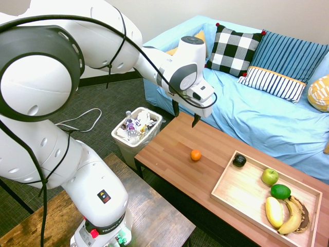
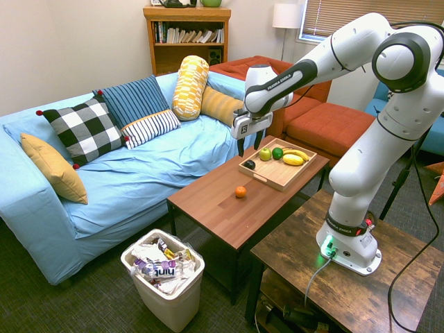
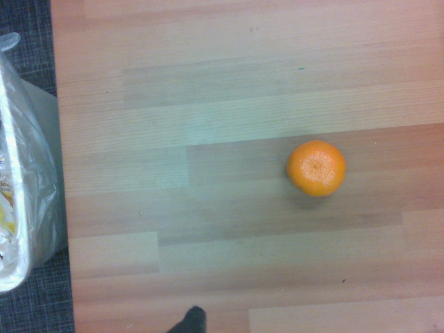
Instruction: Put the tangerine in the tray
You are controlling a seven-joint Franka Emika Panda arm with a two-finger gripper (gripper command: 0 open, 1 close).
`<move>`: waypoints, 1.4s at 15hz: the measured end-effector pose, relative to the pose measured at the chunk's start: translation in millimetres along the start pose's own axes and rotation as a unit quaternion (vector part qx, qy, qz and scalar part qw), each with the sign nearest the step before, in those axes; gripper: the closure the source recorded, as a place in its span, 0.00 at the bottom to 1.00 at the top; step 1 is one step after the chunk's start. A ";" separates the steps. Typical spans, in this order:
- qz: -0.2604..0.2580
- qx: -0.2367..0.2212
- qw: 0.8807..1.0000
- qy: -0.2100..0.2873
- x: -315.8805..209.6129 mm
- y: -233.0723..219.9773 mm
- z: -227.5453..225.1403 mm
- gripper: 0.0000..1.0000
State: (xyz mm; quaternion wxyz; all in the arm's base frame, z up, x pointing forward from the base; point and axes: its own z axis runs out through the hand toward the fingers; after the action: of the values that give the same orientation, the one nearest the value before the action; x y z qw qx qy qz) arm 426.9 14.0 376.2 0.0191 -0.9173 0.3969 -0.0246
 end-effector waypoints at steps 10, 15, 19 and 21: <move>0.030 -0.026 0.999 0.029 28.7 -46.9 103.5 0.00; 0.064 -0.066 0.996 0.018 60.9 -40.3 169.9 0.00; 0.070 -0.089 0.994 0.005 68.2 -28.3 213.9 0.00; 0.073 -0.091 0.993 -0.003 73.5 -21.9 229.4 0.00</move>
State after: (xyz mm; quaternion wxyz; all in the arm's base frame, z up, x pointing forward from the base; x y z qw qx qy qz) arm 506.9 -21.0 150.6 -0.0617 -0.8840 0.4631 0.0157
